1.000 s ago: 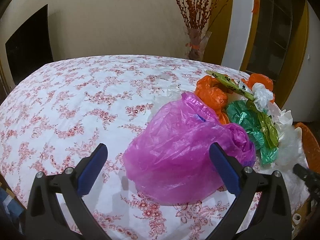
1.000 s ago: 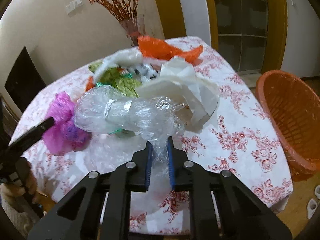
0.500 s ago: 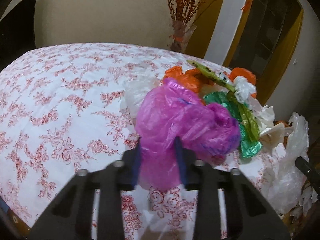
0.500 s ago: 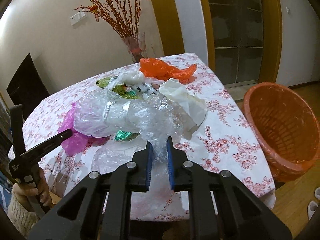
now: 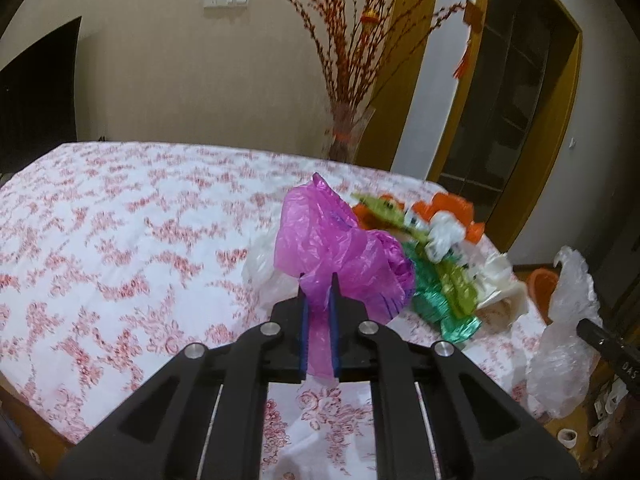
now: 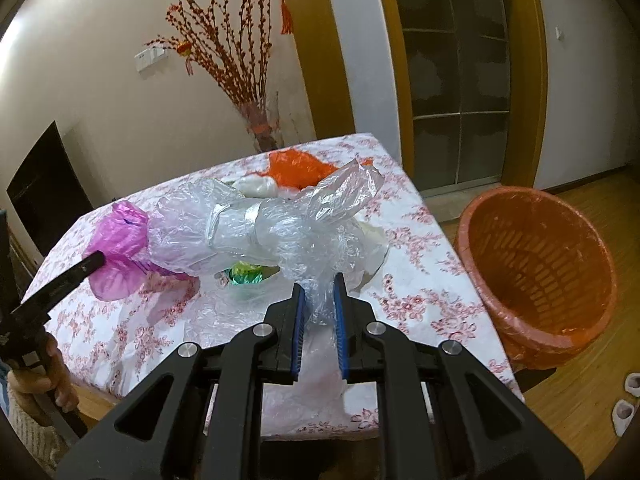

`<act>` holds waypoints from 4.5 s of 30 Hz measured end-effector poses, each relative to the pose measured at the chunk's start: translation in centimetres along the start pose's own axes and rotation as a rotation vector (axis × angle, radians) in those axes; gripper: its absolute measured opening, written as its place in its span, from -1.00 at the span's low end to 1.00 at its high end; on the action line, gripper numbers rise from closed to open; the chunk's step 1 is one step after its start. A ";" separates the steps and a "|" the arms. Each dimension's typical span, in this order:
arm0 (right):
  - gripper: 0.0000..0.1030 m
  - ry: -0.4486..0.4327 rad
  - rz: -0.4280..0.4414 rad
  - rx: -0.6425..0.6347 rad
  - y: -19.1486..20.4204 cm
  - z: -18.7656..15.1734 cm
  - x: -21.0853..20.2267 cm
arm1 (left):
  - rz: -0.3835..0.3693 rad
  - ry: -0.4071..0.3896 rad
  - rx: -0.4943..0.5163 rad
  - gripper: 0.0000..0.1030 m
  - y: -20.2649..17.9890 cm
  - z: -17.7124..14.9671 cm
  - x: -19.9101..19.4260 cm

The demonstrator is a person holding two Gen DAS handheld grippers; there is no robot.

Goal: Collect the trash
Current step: 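Carry both held bags over the orange basket, then open both tools to drop the bags into the orange basket, then grasp the white paper with the right tool while the left tool grasps a clear bag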

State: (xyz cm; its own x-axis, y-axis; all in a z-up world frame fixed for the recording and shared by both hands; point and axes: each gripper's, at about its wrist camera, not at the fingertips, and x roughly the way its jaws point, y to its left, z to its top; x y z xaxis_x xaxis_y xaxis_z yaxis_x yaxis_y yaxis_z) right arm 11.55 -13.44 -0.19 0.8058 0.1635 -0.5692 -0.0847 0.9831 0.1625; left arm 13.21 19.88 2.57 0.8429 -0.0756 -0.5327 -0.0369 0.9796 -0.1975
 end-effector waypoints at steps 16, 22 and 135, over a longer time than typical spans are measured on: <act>-0.73 -0.080 -0.098 0.107 -7.4 2.2 -1.6 | -0.121 -0.075 0.066 -0.82 -8.1 3.0 -2.6; -0.73 -0.121 -0.180 0.172 -12.1 2.9 -2.4 | -0.221 -0.071 0.109 -0.82 -13.8 3.5 -1.5; -0.89 0.112 0.033 -0.110 1.1 4.2 10.6 | 0.234 0.260 -0.137 0.32 3.5 0.4 13.3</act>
State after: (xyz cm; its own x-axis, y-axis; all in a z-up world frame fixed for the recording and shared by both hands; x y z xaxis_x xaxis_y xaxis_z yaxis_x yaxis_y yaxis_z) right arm 22.45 -10.97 -2.69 0.7317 0.1978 -0.6523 -0.1786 0.9792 0.0965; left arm 24.56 22.41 -4.88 0.6395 0.0852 -0.7641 -0.2988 0.9432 -0.1450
